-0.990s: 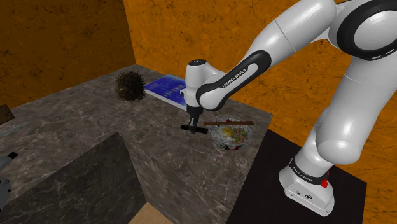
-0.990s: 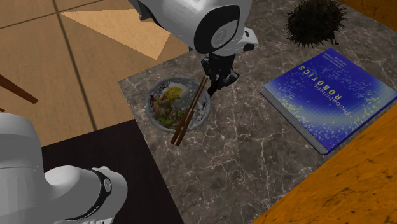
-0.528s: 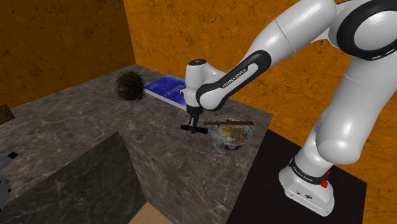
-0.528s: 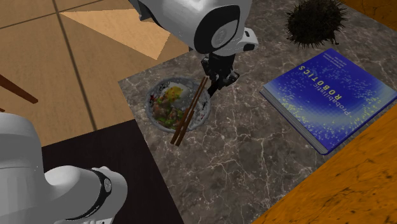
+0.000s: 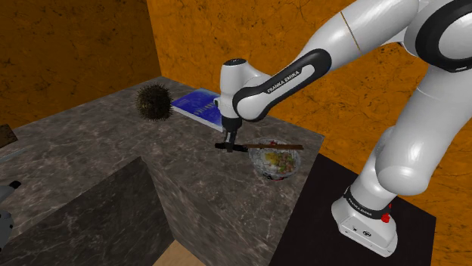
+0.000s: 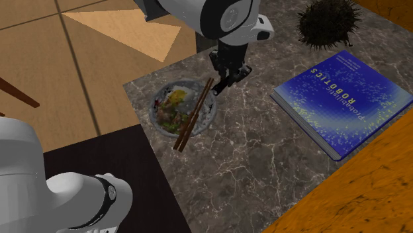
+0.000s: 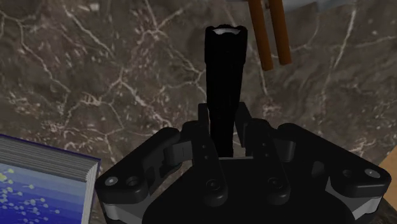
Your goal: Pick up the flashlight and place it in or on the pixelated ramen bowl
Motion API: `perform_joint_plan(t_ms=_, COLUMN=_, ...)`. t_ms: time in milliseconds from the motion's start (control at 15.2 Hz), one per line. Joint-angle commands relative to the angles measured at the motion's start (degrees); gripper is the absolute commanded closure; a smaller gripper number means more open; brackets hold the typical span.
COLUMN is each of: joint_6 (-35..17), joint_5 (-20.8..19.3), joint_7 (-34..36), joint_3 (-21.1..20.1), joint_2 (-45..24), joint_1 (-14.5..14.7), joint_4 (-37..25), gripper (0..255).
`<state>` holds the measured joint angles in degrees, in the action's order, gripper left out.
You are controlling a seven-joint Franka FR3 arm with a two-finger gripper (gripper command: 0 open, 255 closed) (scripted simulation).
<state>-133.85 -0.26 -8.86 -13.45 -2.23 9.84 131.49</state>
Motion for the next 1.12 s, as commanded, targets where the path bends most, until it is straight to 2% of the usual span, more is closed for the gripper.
perform_joint_plan(t_ms=0, joint_6=1.52, joint_5=0.36, joint_7=-0.29, joint_3=0.00, joint_2=1.12, joint_1=-0.04, joint_4=-0.40, gripper=255)
perform_joint_plan(t_ms=1056, joint_6=13.83, joint_5=2.02, joint_7=-1.48, joint_3=0.24, joint_2=7.42, joint_1=-0.13, joint_4=-6.56, gripper=255)
